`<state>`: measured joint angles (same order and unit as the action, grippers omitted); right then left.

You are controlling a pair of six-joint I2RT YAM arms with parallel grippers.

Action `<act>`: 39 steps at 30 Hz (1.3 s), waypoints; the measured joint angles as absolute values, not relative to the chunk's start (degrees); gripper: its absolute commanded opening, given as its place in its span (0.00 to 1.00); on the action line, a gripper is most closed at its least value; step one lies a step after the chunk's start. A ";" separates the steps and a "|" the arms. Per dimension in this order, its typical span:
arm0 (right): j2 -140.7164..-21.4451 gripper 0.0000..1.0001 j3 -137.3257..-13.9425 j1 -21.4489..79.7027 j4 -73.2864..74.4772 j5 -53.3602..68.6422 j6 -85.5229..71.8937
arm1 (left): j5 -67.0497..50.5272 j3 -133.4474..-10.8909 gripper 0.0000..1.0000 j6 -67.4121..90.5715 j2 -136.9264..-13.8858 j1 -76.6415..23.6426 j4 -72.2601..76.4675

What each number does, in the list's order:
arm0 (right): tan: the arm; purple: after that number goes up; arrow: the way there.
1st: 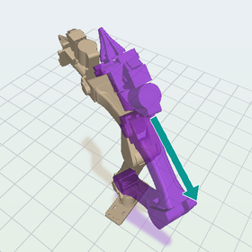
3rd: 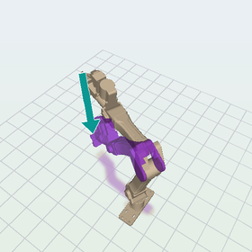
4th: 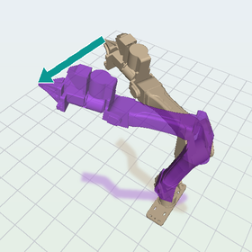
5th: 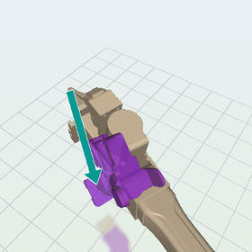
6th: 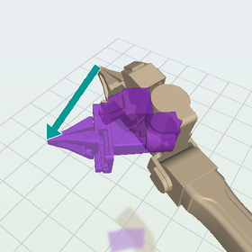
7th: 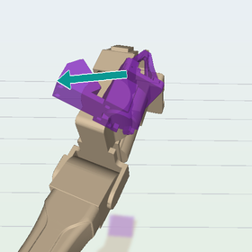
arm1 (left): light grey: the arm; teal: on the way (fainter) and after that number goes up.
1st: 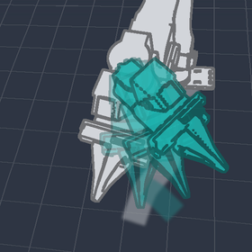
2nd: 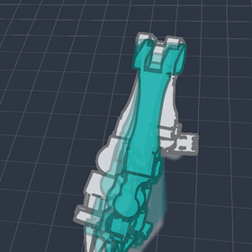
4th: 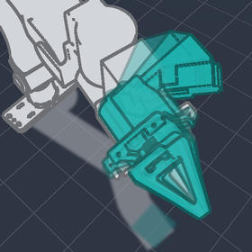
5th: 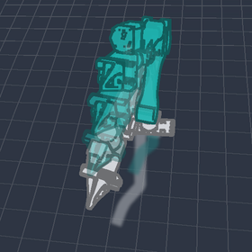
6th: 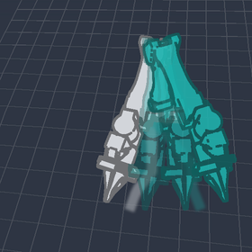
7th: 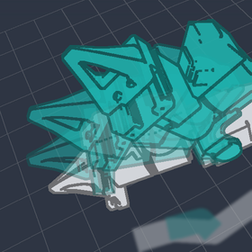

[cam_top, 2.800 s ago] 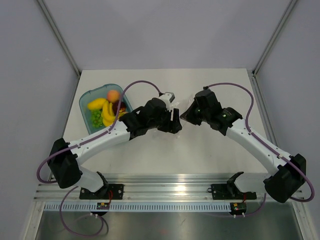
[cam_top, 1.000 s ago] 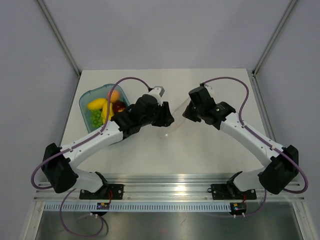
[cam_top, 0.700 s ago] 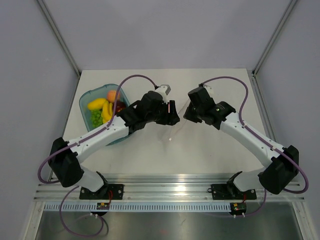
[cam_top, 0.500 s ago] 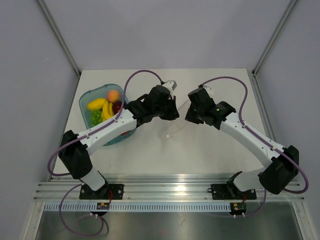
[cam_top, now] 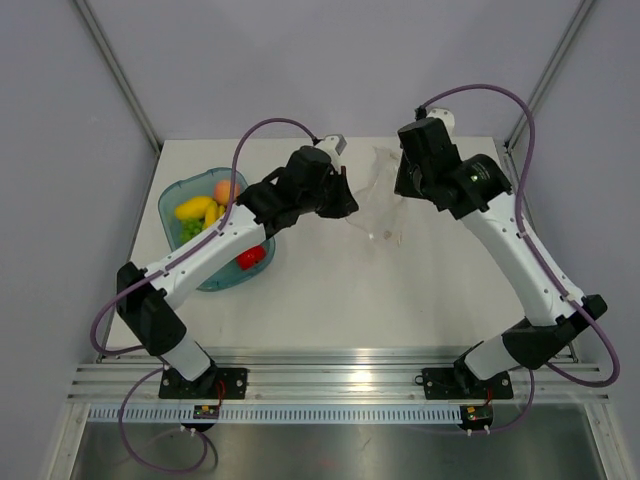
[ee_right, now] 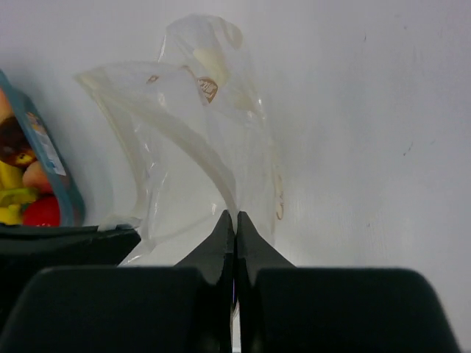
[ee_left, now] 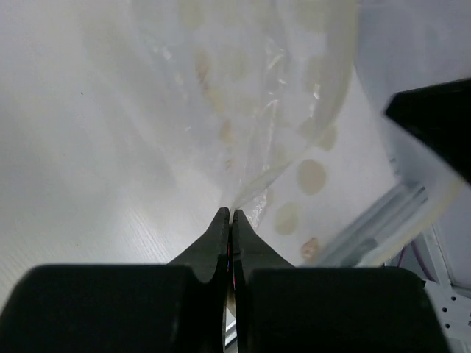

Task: Place the food in the zip-top bag and seal the zipper
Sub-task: Adjust the zipper food storage bag at the center of the board.

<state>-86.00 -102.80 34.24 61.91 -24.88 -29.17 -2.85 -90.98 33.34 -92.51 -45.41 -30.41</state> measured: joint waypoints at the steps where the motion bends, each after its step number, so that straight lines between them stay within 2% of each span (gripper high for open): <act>1: -86.02 0.00 -105.67 34.35 62.33 -24.73 -28.12 | -3.22 -90.61 0.00 33.56 -92.14 -44.69 -29.93; 6: -88.25 0.00 -108.07 34.94 64.18 -23.05 -24.60 | -5.28 -83.50 0.00 34.81 -91.22 -40.73 -26.24; 12: -97.21 0.00 -96.84 35.83 63.09 -18.37 -23.14 | -7.86 -71.22 0.00 35.22 -91.44 -37.58 -24.14; 15: -99.44 0.05 -93.34 36.01 62.65 -16.21 -23.09 | -8.84 -67.75 0.00 35.68 -91.46 -36.86 -23.24; 16: -99.53 0.14 -92.79 36.12 62.35 -15.55 -23.11 | -9.08 -67.13 0.00 35.88 -91.46 -36.82 -22.76; 18: -99.37 0.25 -92.53 36.38 61.36 -14.79 -23.55 | -9.45 -66.41 0.00 36.10 -91.33 -36.73 -21.87; 21: -98.15 0.36 -91.00 36.69 57.91 -13.58 -24.69 | -10.00 -65.56 0.00 36.51 -90.67 -36.56 -20.05; 32: -89.97 0.36 -85.03 37.01 50.70 -11.88 -31.40 | -11.25 -63.11 0.00 37.12 -88.29 -36.36 -16.36; 36: -88.44 0.27 -84.18 37.43 49.93 -12.03 -32.51 | -11.55 -63.09 0.00 37.10 -88.23 -36.36 -16.16; 39: -87.66 0.33 -83.02 37.89 49.36 -12.49 -33.63 | -11.53 -63.09 0.00 37.08 -88.16 -36.36 -16.19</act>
<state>-87.66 -83.02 37.89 49.36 -12.49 -33.63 -11.53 -63.09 37.08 -88.16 -36.36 -16.19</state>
